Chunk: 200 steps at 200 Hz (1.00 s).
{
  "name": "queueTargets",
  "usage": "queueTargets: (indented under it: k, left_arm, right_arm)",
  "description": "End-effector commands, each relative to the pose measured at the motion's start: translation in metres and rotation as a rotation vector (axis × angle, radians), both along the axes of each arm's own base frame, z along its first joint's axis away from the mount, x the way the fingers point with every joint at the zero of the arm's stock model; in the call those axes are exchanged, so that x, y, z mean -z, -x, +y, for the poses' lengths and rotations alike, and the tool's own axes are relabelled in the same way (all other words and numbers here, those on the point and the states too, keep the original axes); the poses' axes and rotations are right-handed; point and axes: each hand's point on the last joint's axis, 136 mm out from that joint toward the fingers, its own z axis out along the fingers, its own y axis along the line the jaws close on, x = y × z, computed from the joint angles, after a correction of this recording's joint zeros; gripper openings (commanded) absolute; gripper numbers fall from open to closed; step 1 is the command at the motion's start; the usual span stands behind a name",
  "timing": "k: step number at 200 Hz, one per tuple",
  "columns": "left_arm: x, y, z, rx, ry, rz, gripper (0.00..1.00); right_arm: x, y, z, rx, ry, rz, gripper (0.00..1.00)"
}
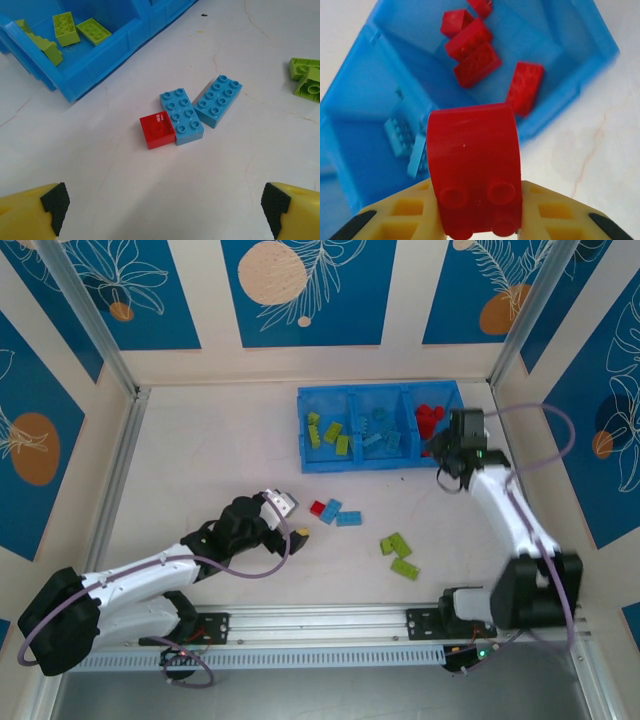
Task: Sort the legos into containers by color
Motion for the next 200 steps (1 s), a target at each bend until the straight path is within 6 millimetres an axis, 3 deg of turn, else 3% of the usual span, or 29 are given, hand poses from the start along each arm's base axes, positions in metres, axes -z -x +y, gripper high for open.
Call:
queueTargets:
  k: [1,17,35,53,74,97,122,159,177,200]
  left_arm:
    - [-0.016,-0.004,-0.002,-0.003,0.002,-0.051,1.00]
    - [-0.015,-0.005,0.000,-0.008,-0.005,-0.056,1.00]
    - [-0.015,-0.006,0.001,-0.013,-0.011,-0.058,1.00]
    - [-0.017,-0.007,0.000,-0.019,0.003,-0.067,1.00]
    - [-0.021,-0.010,0.001,-0.047,0.035,-0.067,1.00]
    - [-0.022,-0.018,0.011,-0.143,0.016,-0.033,1.00]
    - [-0.032,-0.023,0.017,-0.216,0.020,0.012,1.00]
    - [-0.034,-0.021,0.009,-0.297,0.048,0.227,1.00]
    - [-0.026,-0.022,0.003,-0.336,0.010,0.338,1.00]
    - [-0.012,-0.025,-0.011,-0.340,-0.038,0.438,0.99]
  right_arm:
    - [0.010,-0.041,-0.002,-0.066,-0.003,0.049,0.21]
    - [0.018,-0.063,-0.007,-0.054,-0.004,0.121,0.26]
    - [0.014,-0.078,-0.011,-0.061,0.002,0.165,0.46]
    - [-0.004,-0.076,-0.010,-0.066,0.005,0.156,0.59]
    - [-0.032,-0.060,0.001,-0.082,-0.016,0.072,0.62]
    - [-0.058,-0.023,0.031,-0.172,-0.019,-0.026,0.62]
    - [-0.073,0.032,0.095,-0.412,-0.032,-0.107,0.62]
    - [-0.072,0.127,0.191,-0.849,-0.110,-0.153,0.63]
    - [-0.062,0.161,0.210,-0.939,-0.133,-0.105,0.63]
    - [-0.046,0.185,0.218,-0.961,-0.126,-0.026,0.63]
